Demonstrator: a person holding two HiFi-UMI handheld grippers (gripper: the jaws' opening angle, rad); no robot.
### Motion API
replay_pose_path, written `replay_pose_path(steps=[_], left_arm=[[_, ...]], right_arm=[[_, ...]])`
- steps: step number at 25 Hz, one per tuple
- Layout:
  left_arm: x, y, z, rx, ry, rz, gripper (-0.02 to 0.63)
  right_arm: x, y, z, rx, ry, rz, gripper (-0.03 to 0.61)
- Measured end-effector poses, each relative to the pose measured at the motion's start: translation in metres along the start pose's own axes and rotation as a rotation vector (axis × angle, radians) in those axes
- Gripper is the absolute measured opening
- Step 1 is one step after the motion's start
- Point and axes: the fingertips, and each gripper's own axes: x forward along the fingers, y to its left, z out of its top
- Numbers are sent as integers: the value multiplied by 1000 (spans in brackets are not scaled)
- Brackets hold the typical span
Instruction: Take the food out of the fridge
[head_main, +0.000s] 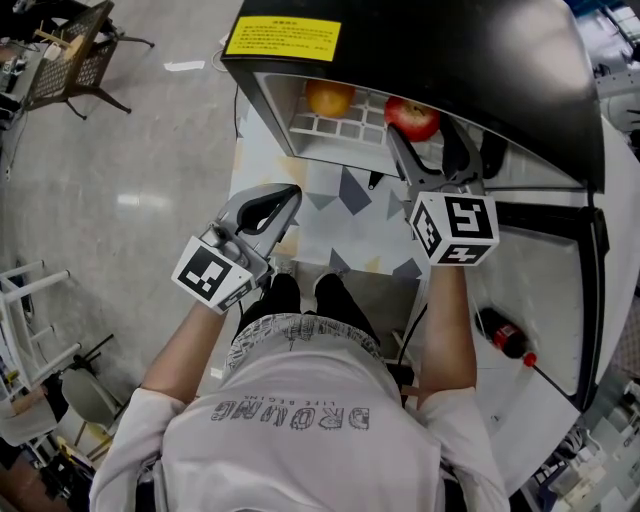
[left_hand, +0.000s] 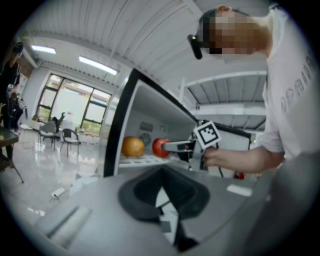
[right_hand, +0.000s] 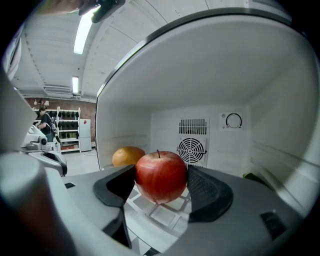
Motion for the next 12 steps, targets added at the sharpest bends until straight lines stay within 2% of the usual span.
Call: replay_pose_path(steps=[12], left_arm=[[-9, -5, 11, 23, -18, -44, 6]], right_arm=[[-25, 6, 4, 19, -17, -33, 304]])
